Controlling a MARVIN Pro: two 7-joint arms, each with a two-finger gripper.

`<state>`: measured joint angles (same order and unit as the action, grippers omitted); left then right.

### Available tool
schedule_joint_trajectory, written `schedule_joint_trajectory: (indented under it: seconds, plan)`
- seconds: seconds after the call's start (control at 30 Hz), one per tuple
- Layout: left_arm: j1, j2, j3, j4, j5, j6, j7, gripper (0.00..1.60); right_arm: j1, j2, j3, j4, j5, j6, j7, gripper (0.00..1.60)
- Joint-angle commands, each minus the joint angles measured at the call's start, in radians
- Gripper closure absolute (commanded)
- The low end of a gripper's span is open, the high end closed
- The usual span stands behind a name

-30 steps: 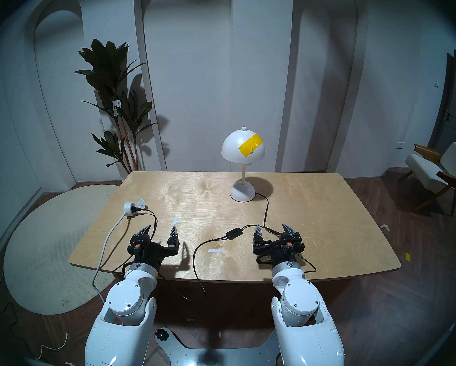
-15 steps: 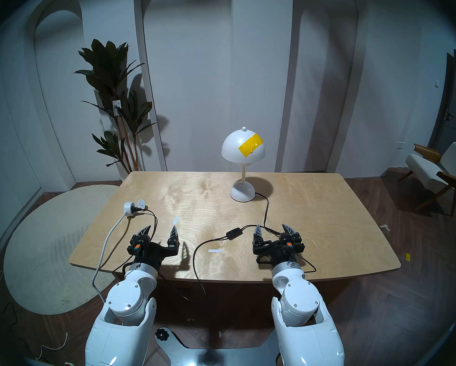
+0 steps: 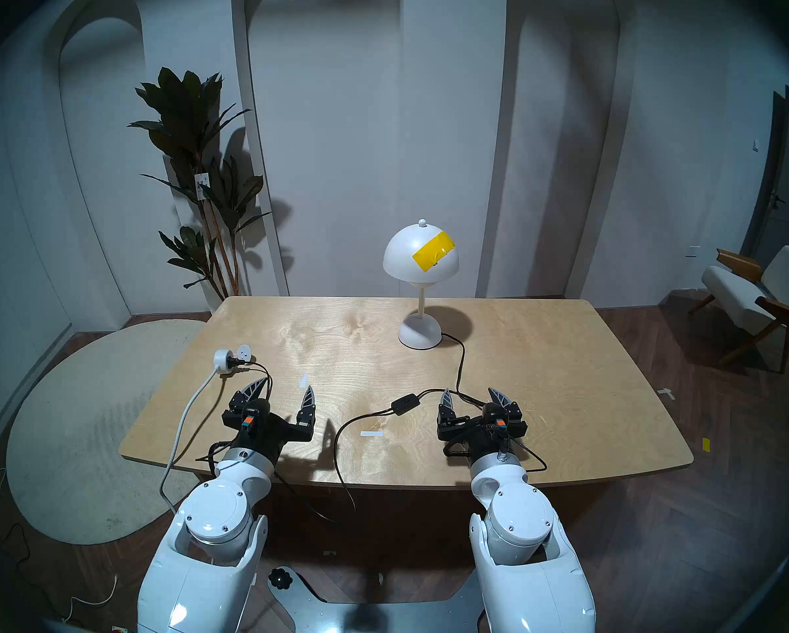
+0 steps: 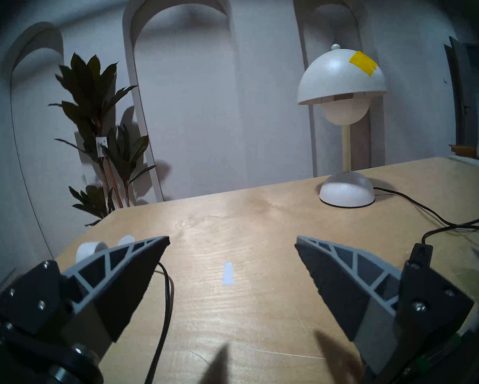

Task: Turn on the table lamp by pressing the switch

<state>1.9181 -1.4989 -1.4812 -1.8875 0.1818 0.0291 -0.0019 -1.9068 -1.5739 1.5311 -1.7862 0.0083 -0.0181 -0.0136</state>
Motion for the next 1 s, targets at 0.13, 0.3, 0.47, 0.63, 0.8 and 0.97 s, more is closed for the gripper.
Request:
schedule_joint_trajectory:
  seconds: [0.13, 0.3, 0.47, 0.63, 0.8, 0.97]
  plan:
    - [-0.001, 0.04, 0.002, -0.101, 0.068, 0.049, -0.004, 0.0, 0.002, 0.0, 0.001, -0.022, 0.0, -0.003, -0.001, 0.0]
    - [-0.006, 0.042, 0.004, -0.101, 0.07, 0.064, -0.013, 0.0, 0.004, -0.005, -0.004, -0.001, -0.023, -0.062, -0.022, 0.0]
    - [-0.009, 0.041, 0.008, -0.1, 0.071, 0.069, -0.016, 0.0, 0.004, -0.008, -0.017, 0.02, -0.032, -0.118, -0.062, 0.0]
    - [-0.012, 0.041, 0.01, -0.096, 0.073, 0.074, -0.019, 0.0, 0.006, 0.003, -0.052, 0.04, -0.054, -0.166, -0.156, 0.0]
    - [-0.015, 0.041, 0.011, -0.092, 0.072, 0.075, -0.021, 0.0, 0.011, 0.015, -0.086, 0.058, -0.082, -0.2, -0.243, 0.0]
    - [-0.017, 0.04, 0.012, -0.09, 0.071, 0.079, -0.021, 0.0, 0.019, 0.025, -0.114, 0.076, -0.134, -0.224, -0.321, 0.0]
